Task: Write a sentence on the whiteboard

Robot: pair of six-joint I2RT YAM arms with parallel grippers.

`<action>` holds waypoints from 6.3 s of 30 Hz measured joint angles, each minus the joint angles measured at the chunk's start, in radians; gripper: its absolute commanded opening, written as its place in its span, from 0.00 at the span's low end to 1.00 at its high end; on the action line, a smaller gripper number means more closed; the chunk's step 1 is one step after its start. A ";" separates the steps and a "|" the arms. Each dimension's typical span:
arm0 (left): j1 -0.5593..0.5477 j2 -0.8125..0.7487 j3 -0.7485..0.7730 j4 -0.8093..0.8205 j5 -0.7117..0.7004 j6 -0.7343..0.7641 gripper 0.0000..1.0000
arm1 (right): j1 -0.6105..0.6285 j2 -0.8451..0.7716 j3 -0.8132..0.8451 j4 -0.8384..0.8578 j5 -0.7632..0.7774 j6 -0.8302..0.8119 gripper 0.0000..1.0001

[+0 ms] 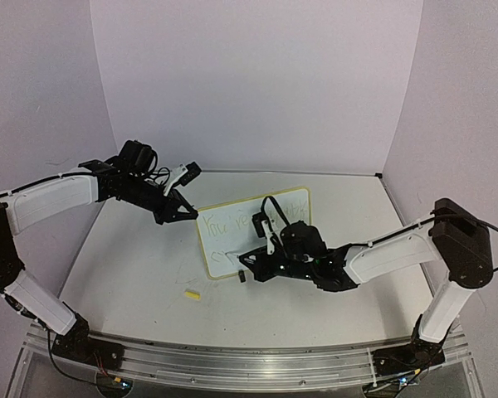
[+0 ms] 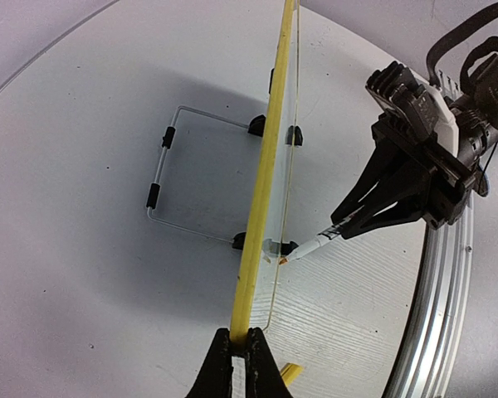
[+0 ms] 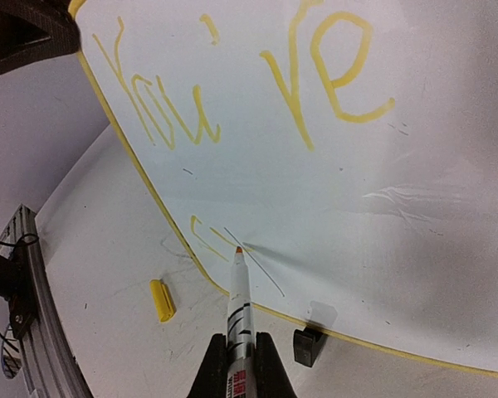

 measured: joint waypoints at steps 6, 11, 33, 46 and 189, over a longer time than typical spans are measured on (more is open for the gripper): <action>0.000 0.000 0.000 0.000 0.000 0.000 0.00 | 0.000 -0.010 0.002 0.009 -0.016 -0.005 0.00; 0.000 0.000 0.000 0.000 0.000 0.000 0.00 | 0.000 -0.009 0.019 0.005 -0.003 -0.007 0.00; -0.001 0.000 0.000 0.000 -0.001 0.000 0.00 | -0.001 0.029 0.024 -0.006 0.012 0.023 0.00; -0.001 0.000 0.000 0.000 0.000 0.000 0.00 | 0.002 0.044 -0.015 -0.012 0.024 0.041 0.00; -0.001 0.000 0.000 0.000 -0.001 0.003 0.00 | -0.002 -0.044 -0.043 -0.060 0.114 0.018 0.00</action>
